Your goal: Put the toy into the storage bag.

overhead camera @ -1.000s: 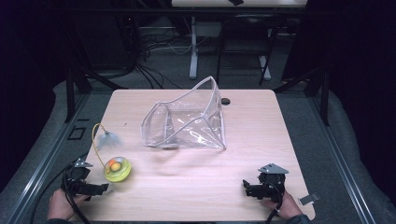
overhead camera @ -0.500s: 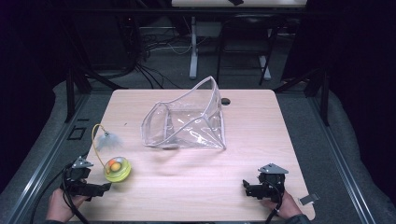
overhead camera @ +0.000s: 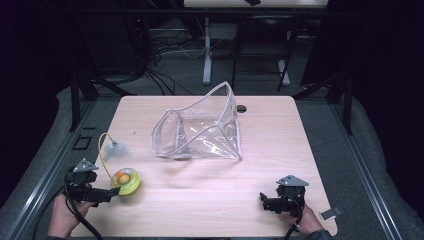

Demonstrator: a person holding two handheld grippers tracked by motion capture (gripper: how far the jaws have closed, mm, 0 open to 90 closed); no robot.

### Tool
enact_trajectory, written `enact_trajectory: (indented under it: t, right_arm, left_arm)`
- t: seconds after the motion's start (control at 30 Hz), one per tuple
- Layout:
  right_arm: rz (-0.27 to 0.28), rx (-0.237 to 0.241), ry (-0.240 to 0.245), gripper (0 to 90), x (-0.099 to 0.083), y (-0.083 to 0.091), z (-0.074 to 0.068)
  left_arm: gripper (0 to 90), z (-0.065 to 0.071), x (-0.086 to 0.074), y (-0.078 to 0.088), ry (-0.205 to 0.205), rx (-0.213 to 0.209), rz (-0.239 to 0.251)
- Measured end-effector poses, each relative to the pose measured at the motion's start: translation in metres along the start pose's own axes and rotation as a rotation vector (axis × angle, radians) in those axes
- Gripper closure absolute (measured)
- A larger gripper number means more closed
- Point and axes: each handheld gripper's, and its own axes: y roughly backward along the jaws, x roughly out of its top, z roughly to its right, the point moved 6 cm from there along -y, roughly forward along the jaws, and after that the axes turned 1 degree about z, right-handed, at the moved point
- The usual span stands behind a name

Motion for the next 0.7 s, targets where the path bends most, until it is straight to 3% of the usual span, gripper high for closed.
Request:
enact_trajectory:
  t: [0.07,0.3,0.5,0.7]
  right_arm:
    - [0.002,0.001,0.001,0.0,0.0,0.0,0.0]
    - [-0.003,0.005,0.005,0.0,0.001,-0.001,0.0]
    - [-0.001,0.002,0.003,0.0,0.001,-0.001,0.0]
    - [-0.001,0.003,0.003,0.0,0.001,-0.001,0.0]
  left_arm:
    - [0.0,-0.002,0.008,0.005,0.01,0.0,0.033]
    - [0.0,-0.004,0.019,0.024,0.02,0.018,0.082]
    - [0.0,-0.004,0.033,0.033,0.029,0.001,0.111]
    - [0.0,-0.008,0.051,0.039,0.073,0.003,0.129]
